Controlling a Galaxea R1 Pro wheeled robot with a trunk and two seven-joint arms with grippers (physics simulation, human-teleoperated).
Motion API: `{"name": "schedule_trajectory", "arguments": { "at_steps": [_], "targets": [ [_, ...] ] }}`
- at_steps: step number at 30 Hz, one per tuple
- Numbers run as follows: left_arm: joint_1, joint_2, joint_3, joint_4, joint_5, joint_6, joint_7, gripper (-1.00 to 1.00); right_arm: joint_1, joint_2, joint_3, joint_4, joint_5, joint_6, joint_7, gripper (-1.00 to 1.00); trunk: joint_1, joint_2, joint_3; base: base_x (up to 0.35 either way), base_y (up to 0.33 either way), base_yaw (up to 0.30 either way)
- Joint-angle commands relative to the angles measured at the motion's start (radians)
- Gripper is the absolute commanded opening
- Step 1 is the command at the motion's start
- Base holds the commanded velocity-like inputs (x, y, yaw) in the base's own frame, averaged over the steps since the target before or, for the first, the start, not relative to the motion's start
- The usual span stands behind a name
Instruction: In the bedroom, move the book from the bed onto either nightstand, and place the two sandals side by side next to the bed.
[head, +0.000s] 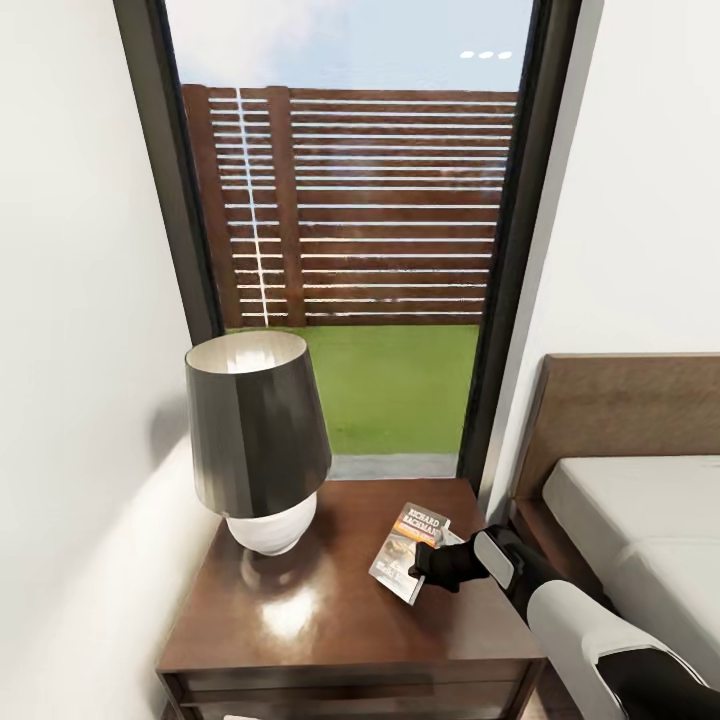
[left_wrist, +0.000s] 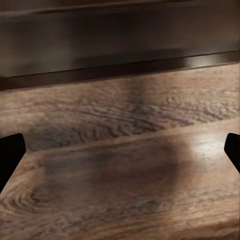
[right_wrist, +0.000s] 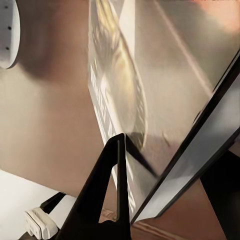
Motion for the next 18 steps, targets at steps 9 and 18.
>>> {"name": "schedule_trajectory", "arguments": {
  "at_steps": [9, 18],
  "targets": [
    [0.000, 0.001, -0.004, -0.001, 0.007, 0.003, -0.001, 1.00, -0.001, -0.001, 0.004, -0.001, 0.005, 0.002, 0.006, -1.00, 0.000, 0.000, -0.001, 0.012, 0.005, 0.000],
    [0.000, 0.000, -0.004, -0.001, 0.007, 0.003, -0.001, 1.00, -0.001, -0.001, 0.004, 0.000, 0.005, 0.002, 0.006, -1.00, 0.000, 0.000, -0.001, 0.004, 0.002, 0.000]
  ]
}}
